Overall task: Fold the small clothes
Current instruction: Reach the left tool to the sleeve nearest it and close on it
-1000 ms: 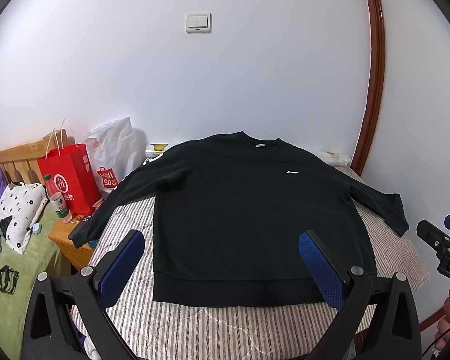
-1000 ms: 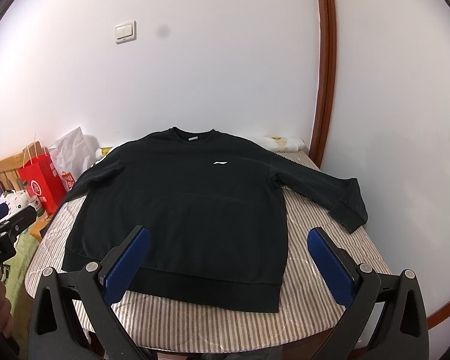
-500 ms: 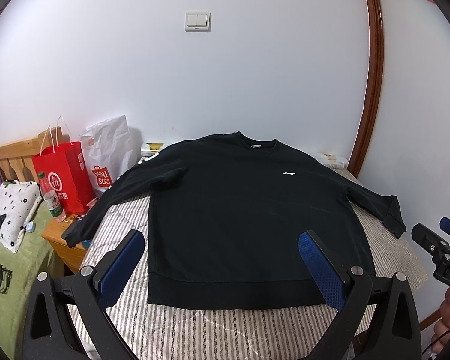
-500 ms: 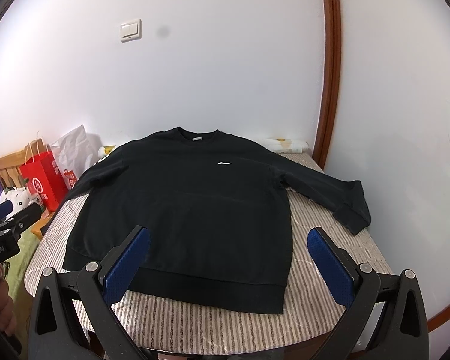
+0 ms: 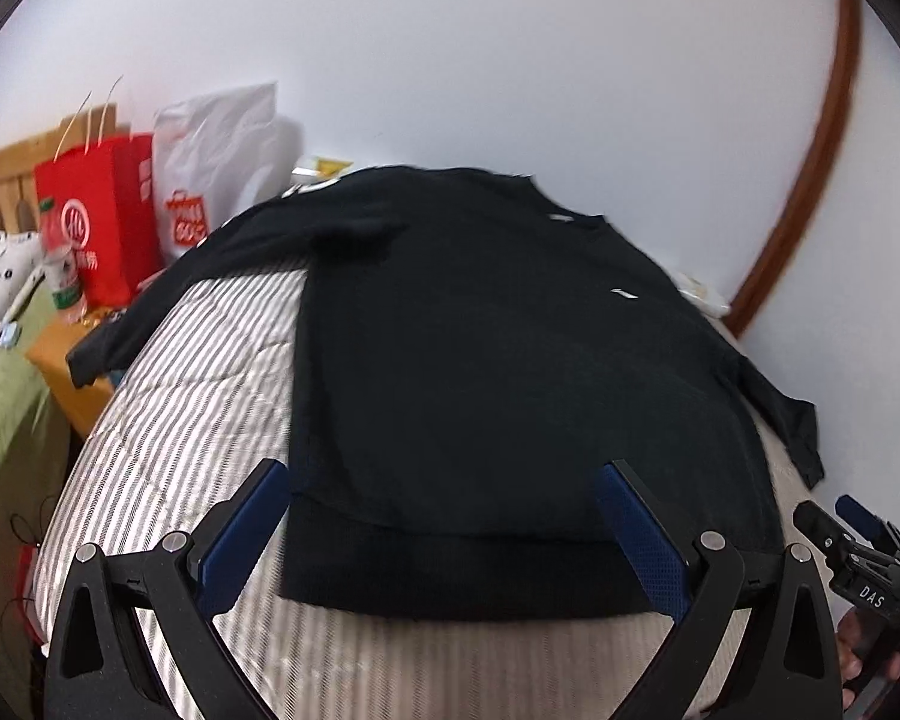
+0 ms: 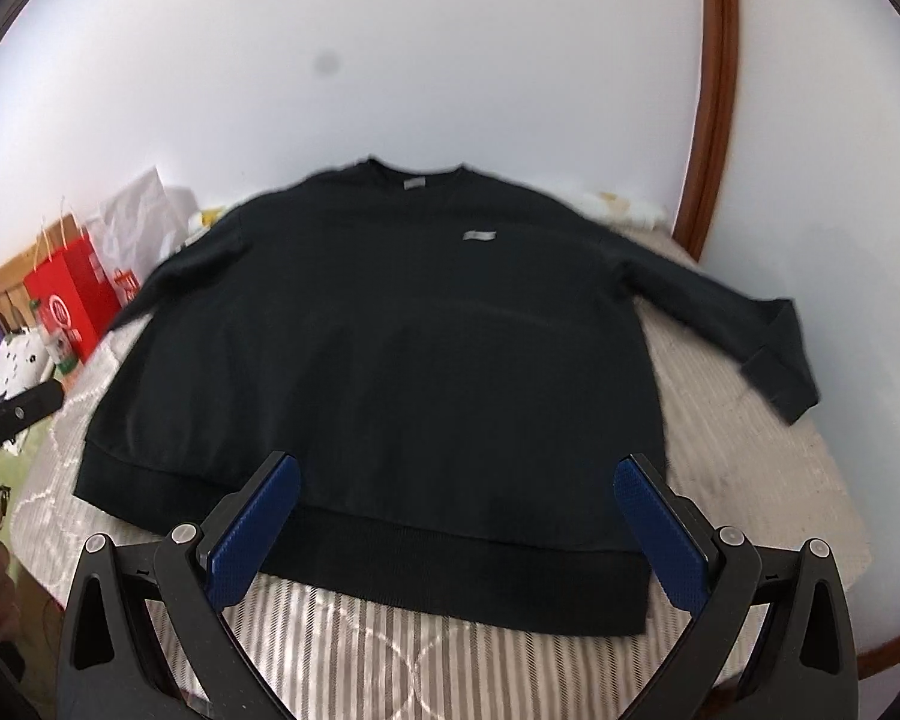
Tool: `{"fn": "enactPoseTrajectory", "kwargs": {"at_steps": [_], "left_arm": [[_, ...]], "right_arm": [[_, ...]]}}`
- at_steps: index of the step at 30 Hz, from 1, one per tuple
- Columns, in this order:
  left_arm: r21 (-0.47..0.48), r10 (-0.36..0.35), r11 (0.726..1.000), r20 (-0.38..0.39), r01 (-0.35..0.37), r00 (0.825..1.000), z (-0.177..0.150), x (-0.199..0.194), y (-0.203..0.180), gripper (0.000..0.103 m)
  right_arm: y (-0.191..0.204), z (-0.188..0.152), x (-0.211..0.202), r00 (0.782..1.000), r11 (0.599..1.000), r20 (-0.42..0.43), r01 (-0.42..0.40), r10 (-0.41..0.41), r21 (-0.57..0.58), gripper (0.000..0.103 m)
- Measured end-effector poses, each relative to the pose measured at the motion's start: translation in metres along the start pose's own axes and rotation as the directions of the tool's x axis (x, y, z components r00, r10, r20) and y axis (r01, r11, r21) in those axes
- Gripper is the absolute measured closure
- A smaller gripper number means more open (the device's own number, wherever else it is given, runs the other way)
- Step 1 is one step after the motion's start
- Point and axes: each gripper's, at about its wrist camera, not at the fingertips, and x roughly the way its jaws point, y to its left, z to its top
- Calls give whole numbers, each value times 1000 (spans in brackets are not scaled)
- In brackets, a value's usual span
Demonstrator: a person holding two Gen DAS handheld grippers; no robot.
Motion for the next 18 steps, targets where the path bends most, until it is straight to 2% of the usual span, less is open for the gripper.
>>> {"fn": "enactPoseTrajectory", "kwargs": {"at_steps": [3,5,8,11,14,18], "left_arm": [[-23,21,1000,-15,-21,1000,3,17,21,1],[-83,2,997,-45,-5,999,8,32,44,1],[-181,-24,983,-41,16,999,16,46,75,1],[-236,-22,972,-30,14,999,25,60,99,2],[-303,-3,953,-28,-5,1000,37,77,122,3],[-401,-54,915,-3,48,999,48,96,141,7]], "right_arm": [[4,0,22,999,1000,-27,25,-25,-8,1],[6,1,34,998,999,-38,48,-49,-15,1],[8,5,55,996,999,-78,49,-51,-18,1],[8,9,70,994,998,-91,56,-58,-23,1],[10,18,89,995,999,-96,29,-31,-23,1],[11,34,113,994,999,-106,-38,37,-7,3]]}}
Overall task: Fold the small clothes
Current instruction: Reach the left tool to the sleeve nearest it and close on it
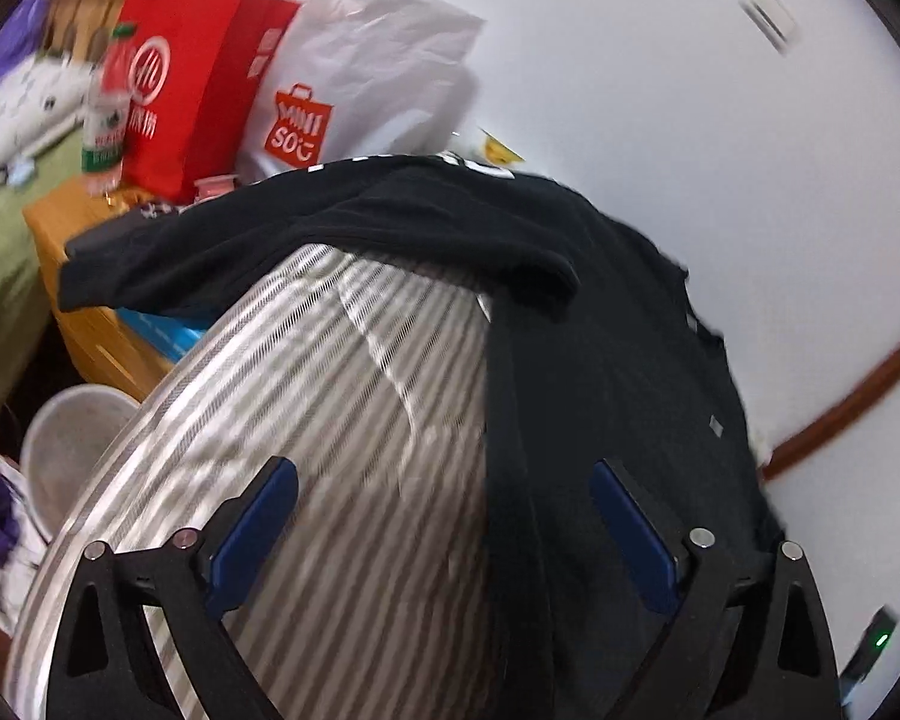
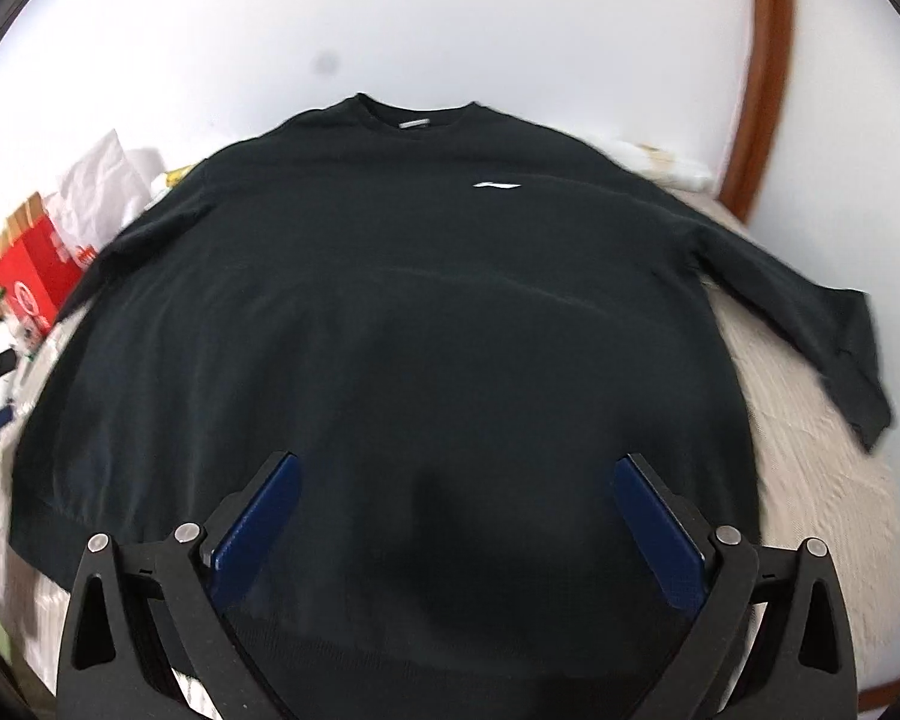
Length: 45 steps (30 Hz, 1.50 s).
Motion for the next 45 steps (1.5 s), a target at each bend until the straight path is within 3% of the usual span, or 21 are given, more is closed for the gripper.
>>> {"fn": "enactPoseTrajectory", "kwargs": {"at_steps": [6,11,13,15,17,18,19,21,24,27,29,33,36,40,43,45], "left_arm": [[-115,-54,992,21,56,998,39,40,13,13],[-188,-26,981,68,39,997,66,63,17,19],[-223,-18,974,84,37,996,76,73,20,27],[-260,6,965,100,20,995,85,82,25,43],[-268,23,963,114,9,993,92,87,26,47],[-265,35,964,115,-3,993,94,89,26,55],[-251,67,967,120,-35,990,97,91,25,60],[-217,127,971,131,-96,983,100,92,23,87],[-203,148,973,187,-110,971,107,78,20,94],[-130,155,984,254,-125,955,121,57,-5,95],[-30,137,990,298,-134,945,132,42,-40,95],[150,52,983,309,-102,950,138,36,-111,96],[294,-46,955,260,-34,965,123,49,-164,96],[475,-133,879,154,45,979,79,77,-222,96],[538,-155,835,26,117,988,40,108,-244,96],[542,-127,829,-62,140,990,12,132,-242,96]], "right_arm": [[11,41,34,1000,998,14,-25,26,-57,4],[13,81,56,997,994,50,-57,62,-94,4],[10,100,66,993,991,67,-85,92,-99,4],[4,114,78,991,988,82,-95,105,-121,4],[-2,119,86,989,987,103,-88,102,-133,4],[-7,120,92,988,988,114,-88,104,-130,4],[-12,119,97,987,989,122,-95,110,-117,4],[-23,116,104,983,991,140,-110,119,-71,5],[-46,113,111,979,986,144,-157,147,58,6],[-58,109,108,980,984,157,-141,123,106,6],[-64,109,108,980,983,161,-140,120,122,6],[-73,107,110,975,970,155,-183,159,159,6],[-72,106,108,973,972,171,-181,154,150,6],[-72,104,106,973,977,184,-166,140,137,6],[-75,103,106,972,977,192,-163,135,138,6],[-77,103,106,971,975,192,-169,140,147,6]]}}
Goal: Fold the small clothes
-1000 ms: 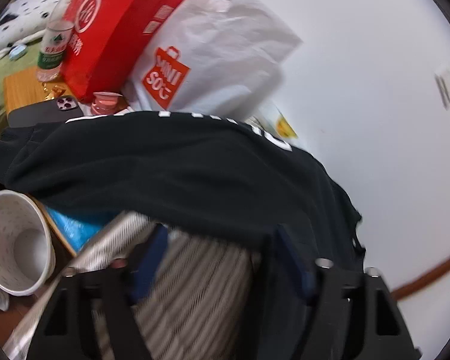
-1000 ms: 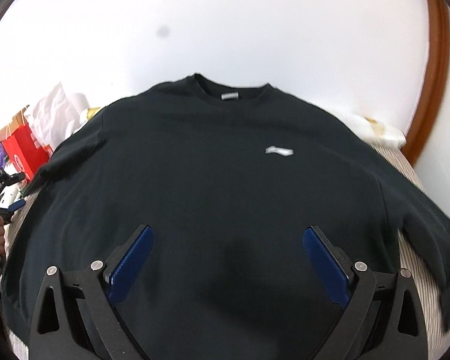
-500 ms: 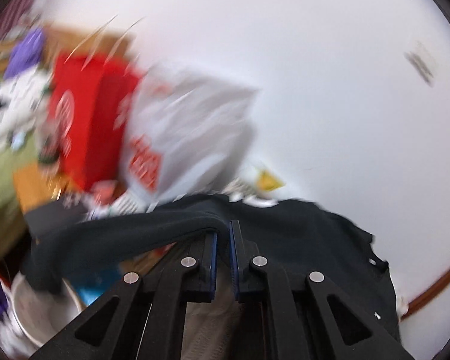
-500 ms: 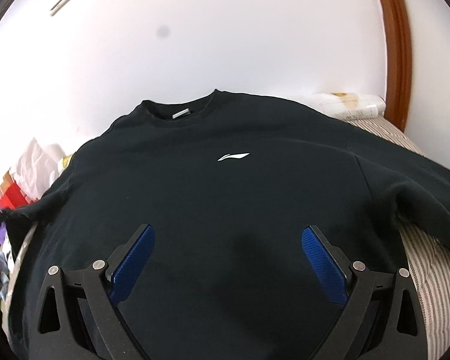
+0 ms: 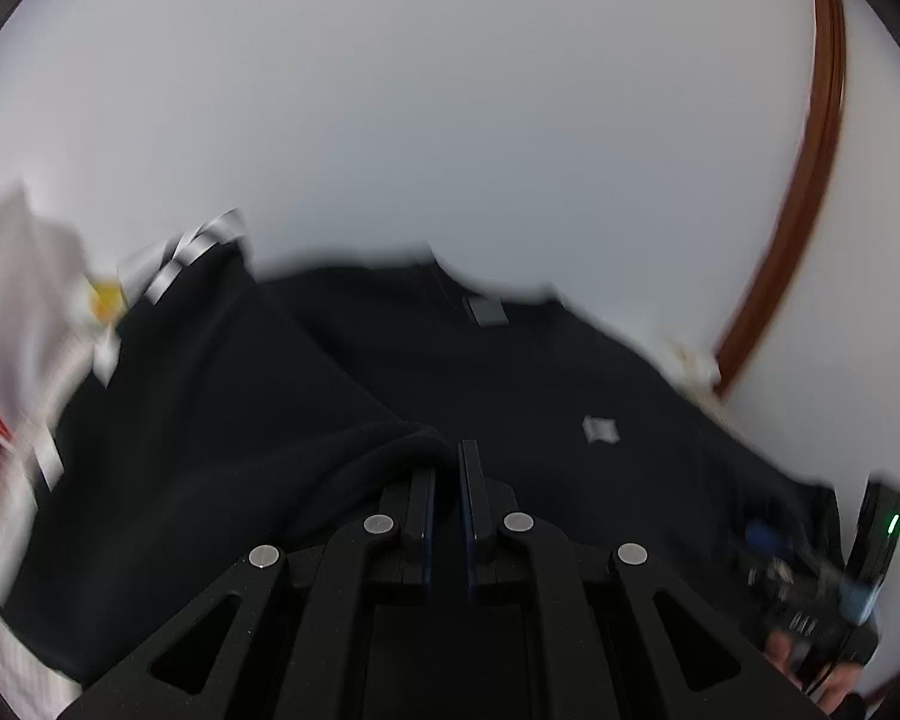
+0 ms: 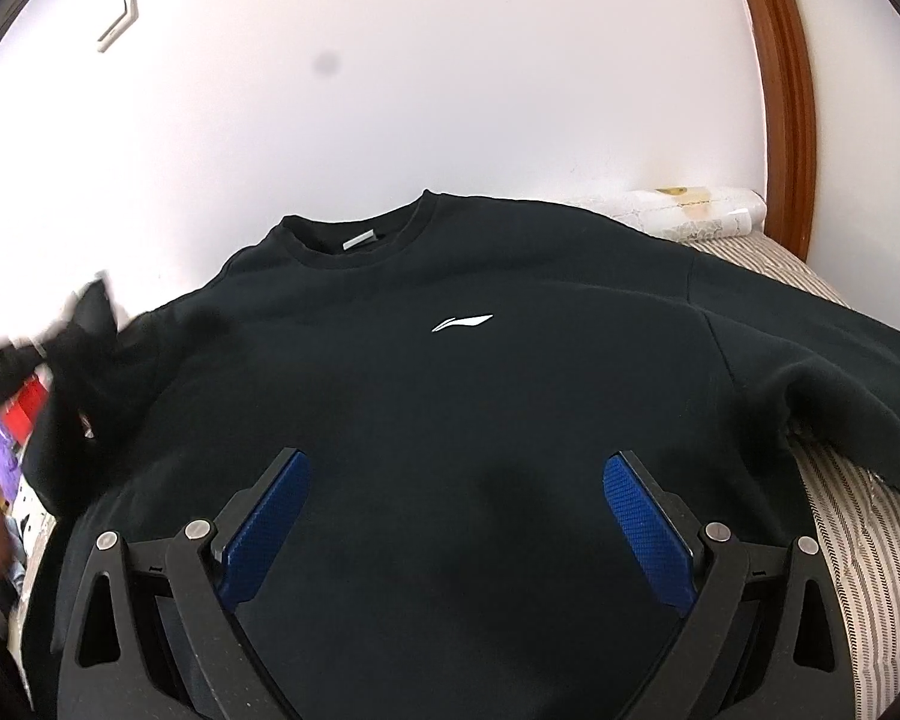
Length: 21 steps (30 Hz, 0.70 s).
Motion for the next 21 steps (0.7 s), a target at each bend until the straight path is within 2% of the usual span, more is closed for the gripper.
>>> {"fn": "enactPoseTrajectory", "kwargs": {"at_steps": [2,5,7,9,10,11,14,17,19,21], "left_arm": [[12,12,1000,-64,-11,998,-15,15,-4,95],[0,22,1000,-136,-22,990,-35,17,14,91],[-34,8,999,-117,-12,993,-43,-3,34,72],[-43,48,998,-64,-51,997,-50,-26,46,35],[-47,82,996,-5,-82,997,-57,-46,60,32],[-44,102,994,32,-100,994,-63,-60,68,31],[-49,171,985,67,-167,983,-75,-91,102,29],[-80,296,953,30,-293,955,-77,-103,122,28],[-95,333,939,16,-330,943,-81,-107,137,28],[-108,325,940,-6,-324,946,-88,-114,154,28]], "right_arm": [[-1,0,1,1000,1000,-8,-7,7,9,6],[3,-1,1,1000,1000,-7,0,-1,-12,6],[6,-1,0,1000,1000,-1,3,-3,-26,6],[12,-2,-1,1000,999,4,5,-5,-46,6],[14,-2,-1,1000,998,7,7,-6,-56,6],[17,-2,-2,1000,998,8,3,-3,-63,6],[26,-3,-6,999,996,10,-30,31,-85,6],[44,-5,-13,998,988,28,-43,48,-149,7],[61,-6,-19,997,977,49,-43,54,-208,8],[87,-4,-20,996,964,32,-77,88,-256,8]]}}
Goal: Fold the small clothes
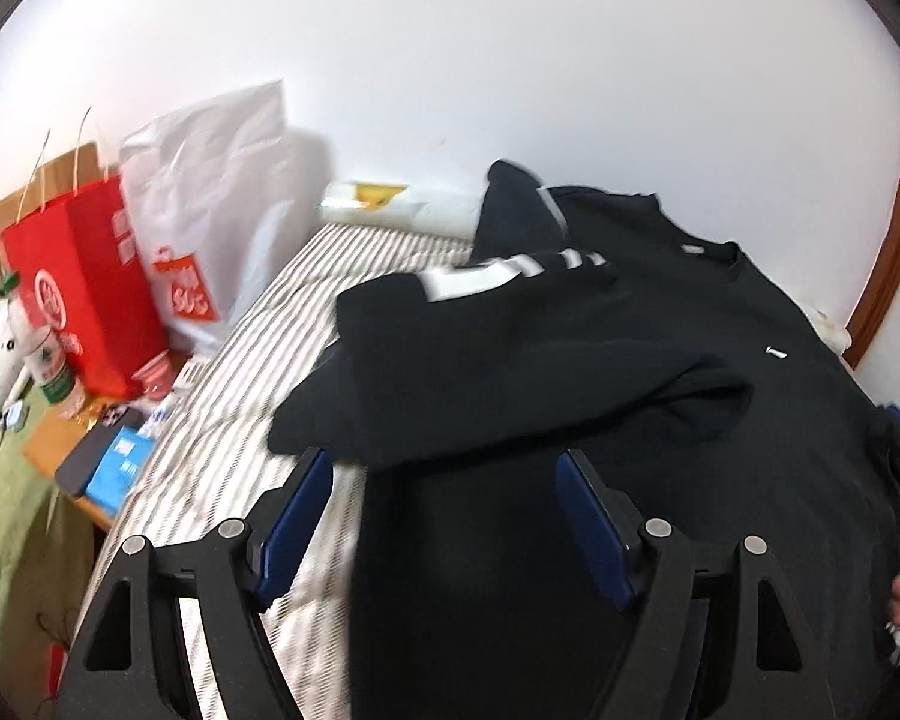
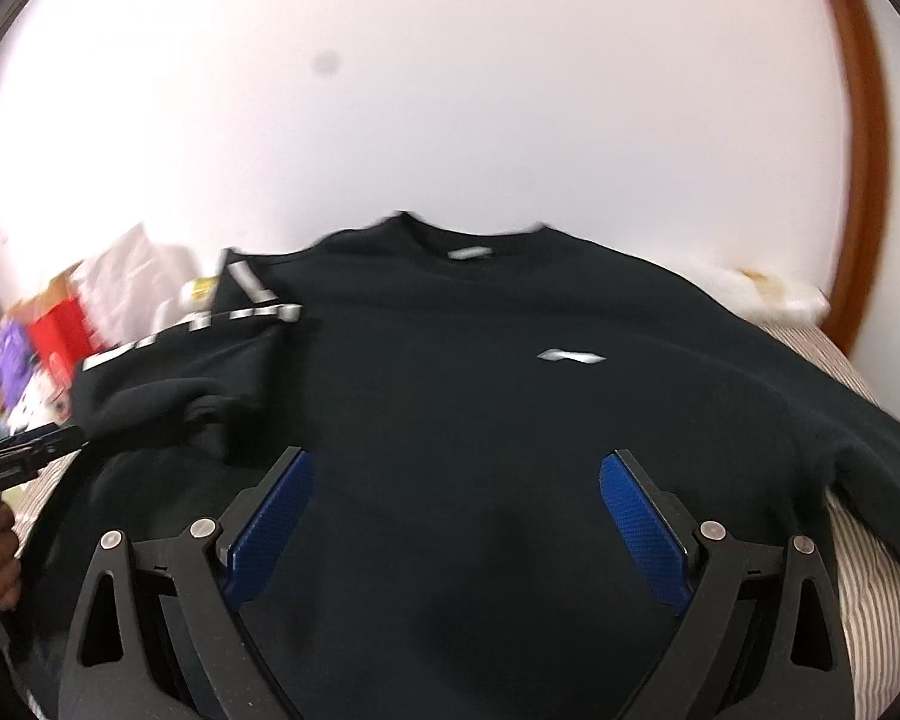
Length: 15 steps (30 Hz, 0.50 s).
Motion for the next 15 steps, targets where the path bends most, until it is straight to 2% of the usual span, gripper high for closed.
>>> {"fn": "enactPoseTrajectory", "kwargs": {"at_steps": [2,4,5,8,11,15], "left_arm": [[1,2,1000,-41,-2,999,-6,4,10,28],[0,148,989,-89,-149,985,-13,14,18,28],[-40,177,982,-128,-183,976,-13,20,28,28],[-157,73,983,-167,-99,983,-10,27,54,28],[-139,93,983,-165,-117,982,-11,28,62,27],[-114,124,983,-167,-144,978,-9,38,43,26]], "right_arm": [[26,10,6,997,997,-37,-61,60,-36,8],[62,20,15,993,988,-73,-100,91,-119,8],[76,23,18,992,981,-80,-107,95,-160,8],[139,28,38,987,927,-92,-156,132,-341,8],[182,25,60,975,882,-126,-220,183,-416,8],[222,20,86,962,823,-172,-272,214,-499,8]]}}
